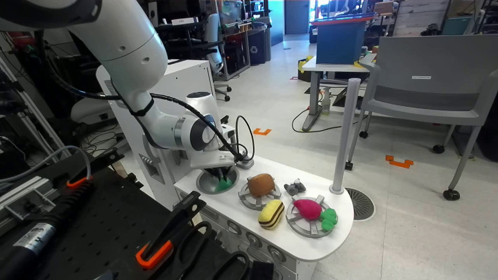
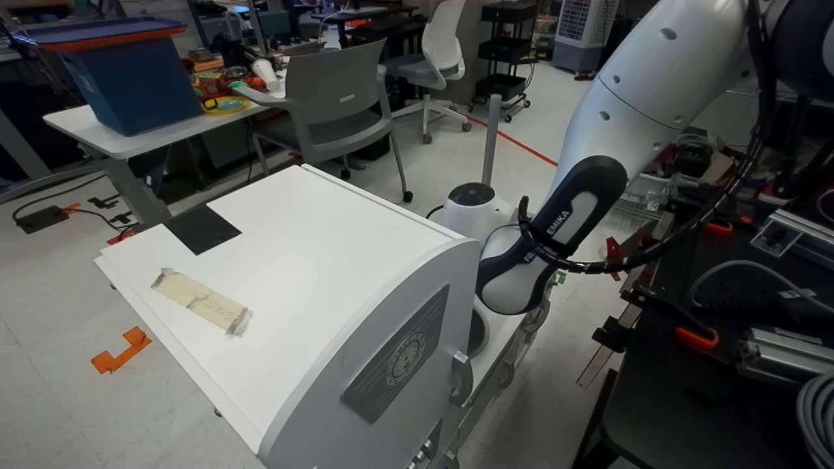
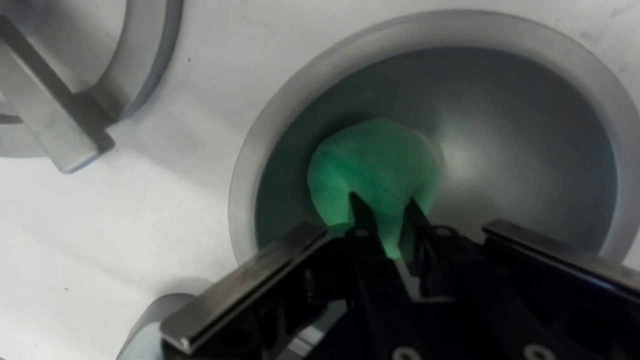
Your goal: Take the green plush toy out of the sink and place it on the counter top
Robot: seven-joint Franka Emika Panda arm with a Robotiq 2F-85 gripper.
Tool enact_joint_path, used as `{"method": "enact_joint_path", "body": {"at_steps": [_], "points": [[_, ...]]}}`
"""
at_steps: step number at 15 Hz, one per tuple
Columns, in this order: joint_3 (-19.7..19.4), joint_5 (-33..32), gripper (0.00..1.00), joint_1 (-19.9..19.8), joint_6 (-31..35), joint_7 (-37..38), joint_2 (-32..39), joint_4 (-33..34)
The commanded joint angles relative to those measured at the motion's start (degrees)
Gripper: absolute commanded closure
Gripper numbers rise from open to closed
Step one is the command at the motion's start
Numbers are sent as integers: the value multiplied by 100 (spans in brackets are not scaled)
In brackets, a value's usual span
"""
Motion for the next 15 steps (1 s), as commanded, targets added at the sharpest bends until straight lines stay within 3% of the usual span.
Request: {"method": "enact_joint_path", "body": {"at_steps": [1,3,9,15], "points": [[-98,-107,98,3,78,206,-1,-80],[44,-49,100,-49,-137,220,-1,-37],[785,73,98,-655,-108,-190,-1306,-1906],[1337,136,98,-1628,229,-337,-2275,-3264]]}}
